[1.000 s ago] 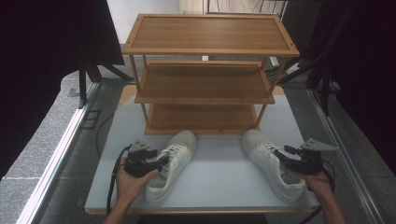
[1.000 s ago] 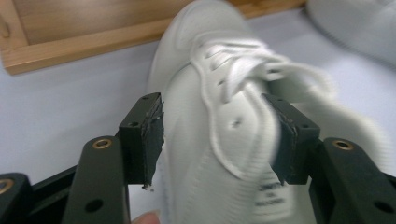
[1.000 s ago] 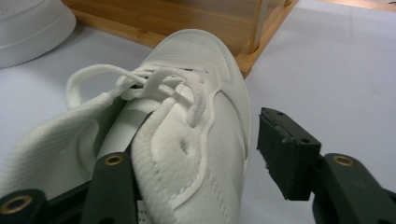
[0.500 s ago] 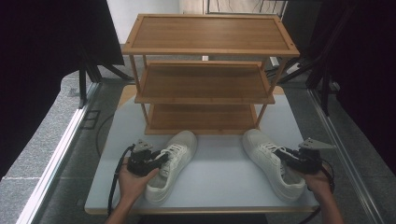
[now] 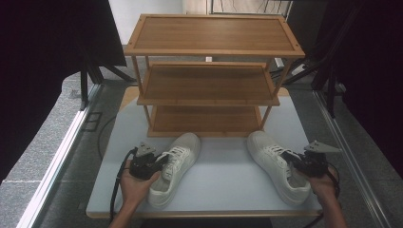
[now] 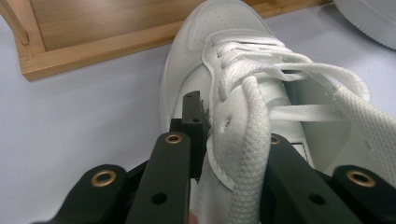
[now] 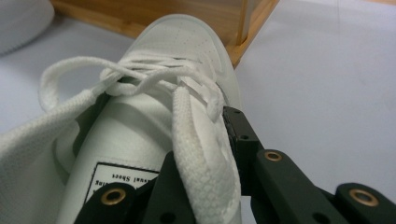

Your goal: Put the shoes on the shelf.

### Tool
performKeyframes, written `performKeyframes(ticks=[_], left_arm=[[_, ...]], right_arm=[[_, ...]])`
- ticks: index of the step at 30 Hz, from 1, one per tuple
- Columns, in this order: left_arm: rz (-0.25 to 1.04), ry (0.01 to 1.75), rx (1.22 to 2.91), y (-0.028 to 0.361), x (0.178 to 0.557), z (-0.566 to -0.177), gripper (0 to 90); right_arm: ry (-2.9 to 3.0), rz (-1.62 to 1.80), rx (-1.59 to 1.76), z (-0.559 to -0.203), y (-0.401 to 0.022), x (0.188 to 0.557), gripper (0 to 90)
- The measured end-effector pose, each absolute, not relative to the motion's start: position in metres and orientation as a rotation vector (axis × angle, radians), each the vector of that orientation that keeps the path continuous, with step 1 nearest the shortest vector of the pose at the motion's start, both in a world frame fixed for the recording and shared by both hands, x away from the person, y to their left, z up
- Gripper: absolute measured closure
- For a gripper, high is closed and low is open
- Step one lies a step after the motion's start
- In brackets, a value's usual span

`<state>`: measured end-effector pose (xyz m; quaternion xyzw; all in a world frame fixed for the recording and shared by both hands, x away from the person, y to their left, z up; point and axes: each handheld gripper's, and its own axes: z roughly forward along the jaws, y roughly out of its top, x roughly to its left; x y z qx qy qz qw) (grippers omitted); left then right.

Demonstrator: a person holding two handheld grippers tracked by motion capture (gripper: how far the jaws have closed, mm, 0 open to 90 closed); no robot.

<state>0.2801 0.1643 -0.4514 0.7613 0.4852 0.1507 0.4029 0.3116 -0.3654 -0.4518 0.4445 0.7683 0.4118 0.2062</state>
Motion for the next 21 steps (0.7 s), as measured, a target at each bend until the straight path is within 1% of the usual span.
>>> performKeyframes(ticks=[3,8,11,16,21], left_arm=[[0.368,1.225,1.905,0.165,0.28,-0.451,81.3],[0.307,1.22,1.846,0.171,0.277,-0.446,81.3],[0.283,1.206,1.79,0.177,0.272,-0.437,81.2],[0.236,1.171,1.679,0.188,0.265,-0.422,81.1],[0.201,1.148,1.565,0.198,0.255,-0.417,81.0]], right_arm=[[2.129,1.176,1.257,-0.452,-0.368,0.311,83.3],[2.076,1.205,1.272,-0.451,-0.368,0.308,84.0],[2.0,1.316,1.326,-0.45,-0.371,0.304,84.1],[1.979,1.381,1.317,-0.442,-0.367,0.299,84.0],[1.918,1.46,1.363,-0.438,-0.367,0.292,84.0]])
